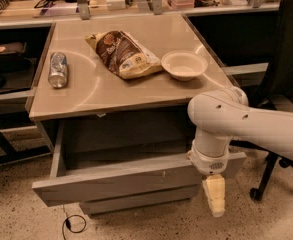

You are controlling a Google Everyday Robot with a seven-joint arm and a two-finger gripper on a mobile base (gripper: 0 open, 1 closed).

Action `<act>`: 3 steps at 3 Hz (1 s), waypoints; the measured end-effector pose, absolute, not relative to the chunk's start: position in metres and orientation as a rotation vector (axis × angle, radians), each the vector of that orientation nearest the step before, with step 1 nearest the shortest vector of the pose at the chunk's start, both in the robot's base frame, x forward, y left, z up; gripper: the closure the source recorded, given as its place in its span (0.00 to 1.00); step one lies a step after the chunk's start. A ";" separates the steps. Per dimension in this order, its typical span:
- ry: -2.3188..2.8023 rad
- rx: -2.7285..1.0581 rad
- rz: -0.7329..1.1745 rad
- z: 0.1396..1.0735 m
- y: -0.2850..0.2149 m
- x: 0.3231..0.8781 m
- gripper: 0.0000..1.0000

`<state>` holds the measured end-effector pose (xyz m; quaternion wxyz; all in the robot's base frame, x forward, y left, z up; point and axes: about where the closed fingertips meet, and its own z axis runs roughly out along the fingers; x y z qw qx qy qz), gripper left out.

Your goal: Open top drawer

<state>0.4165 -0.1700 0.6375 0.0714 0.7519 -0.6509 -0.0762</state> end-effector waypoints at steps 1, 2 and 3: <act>-1.947 2.253 -0.233 0.638 -0.174 0.410 0.00; -1.941 2.232 -0.246 0.642 -0.186 0.395 0.00; -1.962 2.193 -0.260 0.657 -0.207 0.365 0.00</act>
Offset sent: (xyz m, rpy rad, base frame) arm -0.0554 -0.0460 0.0156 -0.0337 0.0723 -0.0138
